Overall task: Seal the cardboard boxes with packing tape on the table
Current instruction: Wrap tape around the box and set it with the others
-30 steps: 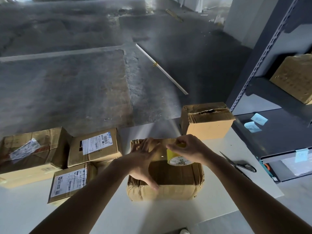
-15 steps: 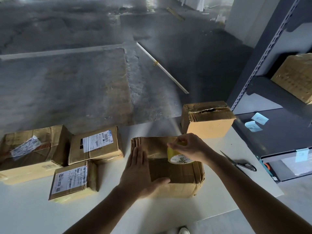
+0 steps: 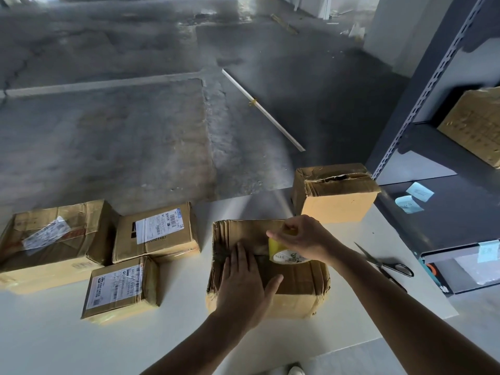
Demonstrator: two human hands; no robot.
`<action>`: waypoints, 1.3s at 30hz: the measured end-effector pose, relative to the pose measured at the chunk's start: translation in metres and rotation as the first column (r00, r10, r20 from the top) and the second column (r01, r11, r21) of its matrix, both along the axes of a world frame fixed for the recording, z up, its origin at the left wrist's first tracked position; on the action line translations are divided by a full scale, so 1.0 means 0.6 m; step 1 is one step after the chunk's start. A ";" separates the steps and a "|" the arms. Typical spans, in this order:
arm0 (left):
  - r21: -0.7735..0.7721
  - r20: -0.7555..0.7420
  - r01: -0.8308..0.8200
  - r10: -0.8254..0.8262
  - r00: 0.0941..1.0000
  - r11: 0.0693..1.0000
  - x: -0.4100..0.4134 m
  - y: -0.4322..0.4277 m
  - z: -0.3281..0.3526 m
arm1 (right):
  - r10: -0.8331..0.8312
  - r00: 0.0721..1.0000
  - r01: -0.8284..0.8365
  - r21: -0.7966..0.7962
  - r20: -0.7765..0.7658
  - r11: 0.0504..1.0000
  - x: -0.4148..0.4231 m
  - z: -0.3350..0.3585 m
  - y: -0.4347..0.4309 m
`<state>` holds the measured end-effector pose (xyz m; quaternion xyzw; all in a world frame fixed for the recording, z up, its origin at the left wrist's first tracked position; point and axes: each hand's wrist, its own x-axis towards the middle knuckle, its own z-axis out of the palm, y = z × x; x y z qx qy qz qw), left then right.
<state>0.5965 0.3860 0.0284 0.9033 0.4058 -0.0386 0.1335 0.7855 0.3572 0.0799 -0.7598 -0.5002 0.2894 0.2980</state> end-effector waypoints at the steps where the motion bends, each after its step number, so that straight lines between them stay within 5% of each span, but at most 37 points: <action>1: 0.030 0.010 0.016 -0.016 1.000 0.999 0.002 -0.003 0.000 | 0.001 1.000 -0.001 -0.002 0.006 1.000 -0.001 -0.001 0.002; 10: -0.045 0.040 -0.003 0.005 0.999 0.999 0.027 -0.026 0.005 | 0.036 0.999 -0.037 0.020 0.024 0.999 -0.006 0.002 0.006; 18: 0.018 0.097 0.180 -0.180 0.979 0.984 0.014 0.005 0.003 | -0.152 0.894 0.192 0.055 -0.420 0.980 0.010 -0.020 -0.020; 24: 0.022 0.079 0.191 -0.192 0.978 0.981 0.013 0.005 -0.004 | -0.162 0.864 0.221 0.070 -0.477 0.973 0.007 -0.020 -0.020; 33: 0.013 0.023 0.181 -0.181 0.983 0.983 0.009 0.007 0.001 | -0.172 0.982 0.179 0.085 -0.076 0.980 0.049 0.022 -0.030; 37: 0.014 0.009 0.180 -0.181 0.984 0.983 0.011 0.007 -0.003 | -0.177 0.944 0.172 0.044 0.278 0.984 0.080 0.043 -0.064; 39: 0.019 -0.002 0.183 -0.183 0.983 0.983 0.011 0.007 -0.004 | -0.186 0.925 0.184 0.035 0.333 0.982 0.086 0.049 -0.076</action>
